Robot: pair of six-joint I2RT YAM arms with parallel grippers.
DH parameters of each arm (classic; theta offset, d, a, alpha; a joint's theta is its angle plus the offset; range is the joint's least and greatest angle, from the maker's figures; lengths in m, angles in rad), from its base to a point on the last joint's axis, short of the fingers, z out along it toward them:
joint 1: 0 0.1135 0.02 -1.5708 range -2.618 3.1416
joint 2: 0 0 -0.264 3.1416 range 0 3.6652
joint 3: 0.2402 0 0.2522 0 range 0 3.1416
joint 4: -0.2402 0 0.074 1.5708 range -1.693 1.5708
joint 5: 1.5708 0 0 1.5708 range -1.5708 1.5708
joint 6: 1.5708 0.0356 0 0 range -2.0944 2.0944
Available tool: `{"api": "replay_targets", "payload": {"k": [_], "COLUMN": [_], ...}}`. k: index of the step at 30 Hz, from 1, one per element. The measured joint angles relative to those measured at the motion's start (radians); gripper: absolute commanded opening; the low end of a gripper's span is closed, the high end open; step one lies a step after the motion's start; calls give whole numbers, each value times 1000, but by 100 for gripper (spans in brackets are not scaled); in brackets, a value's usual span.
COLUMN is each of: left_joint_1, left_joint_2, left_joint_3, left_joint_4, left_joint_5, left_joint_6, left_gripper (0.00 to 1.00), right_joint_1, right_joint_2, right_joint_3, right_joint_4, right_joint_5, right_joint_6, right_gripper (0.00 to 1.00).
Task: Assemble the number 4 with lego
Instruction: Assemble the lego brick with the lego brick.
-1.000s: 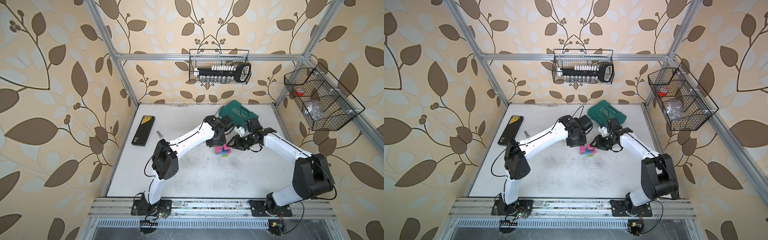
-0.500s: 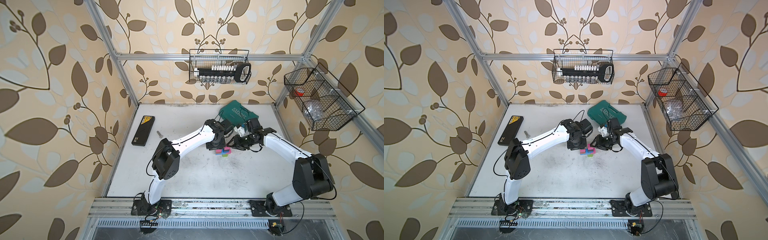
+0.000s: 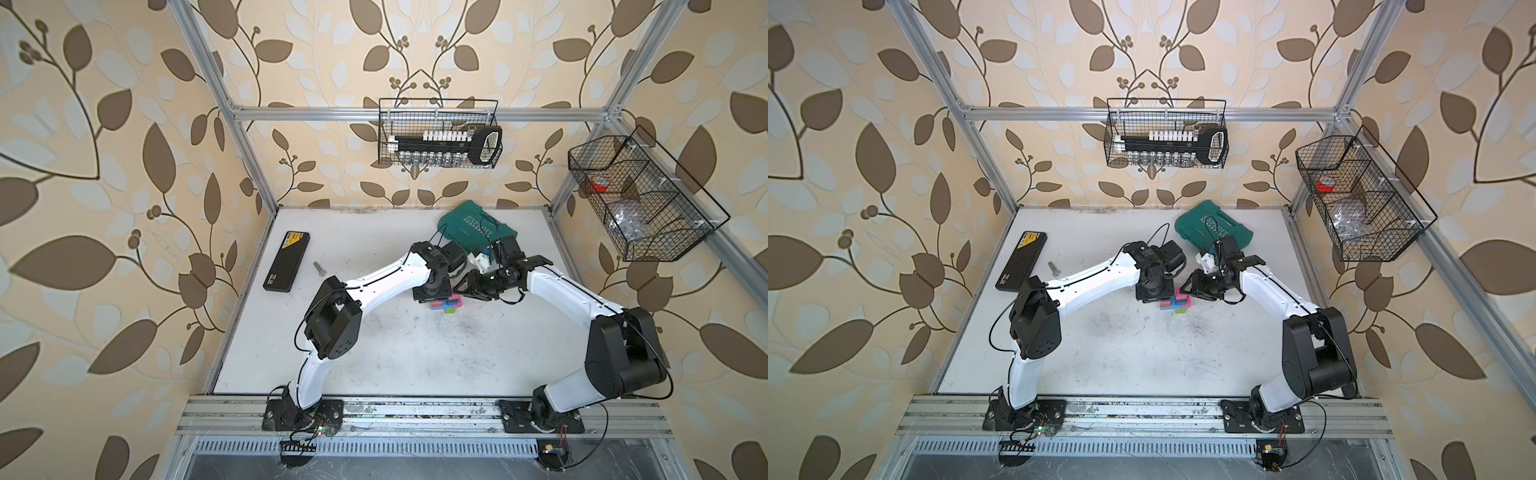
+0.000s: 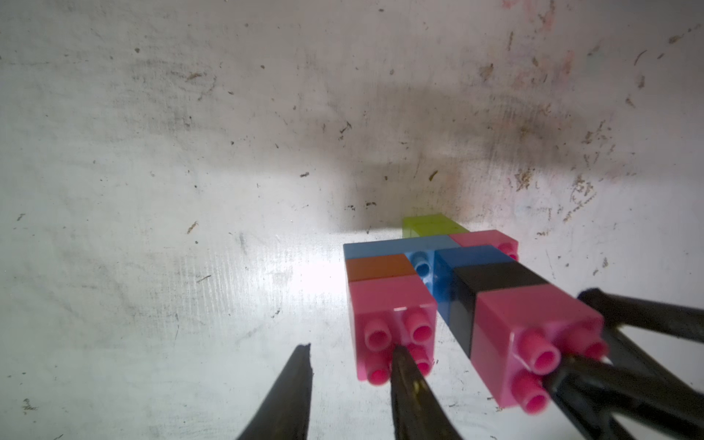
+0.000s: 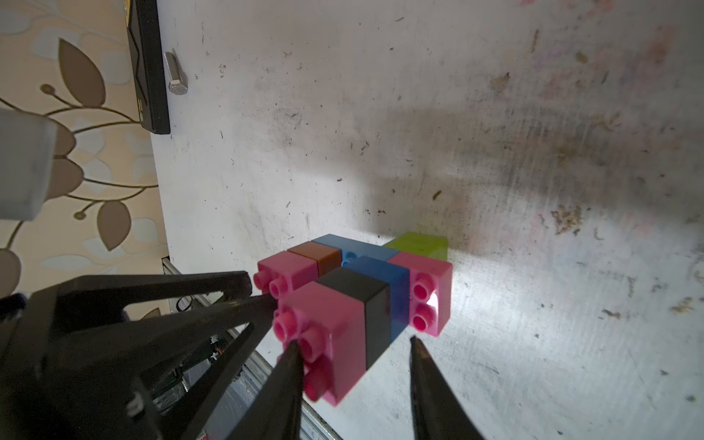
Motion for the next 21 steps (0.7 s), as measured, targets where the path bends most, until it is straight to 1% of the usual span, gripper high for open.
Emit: {"api": "replay_targets", "payload": {"k": [21], "left_joint_1": [1], "left_joint_2": [-7], "left_joint_3": [-23], "left_joint_4": [25], "left_joint_5": [17], "left_joint_6": [0], "left_gripper": [36], "right_joint_1": [0], "right_joint_2": [0], "right_joint_3": [0], "right_joint_4": [0], "right_joint_5": [0], "right_joint_6": [0], "right_gripper": [40]}}
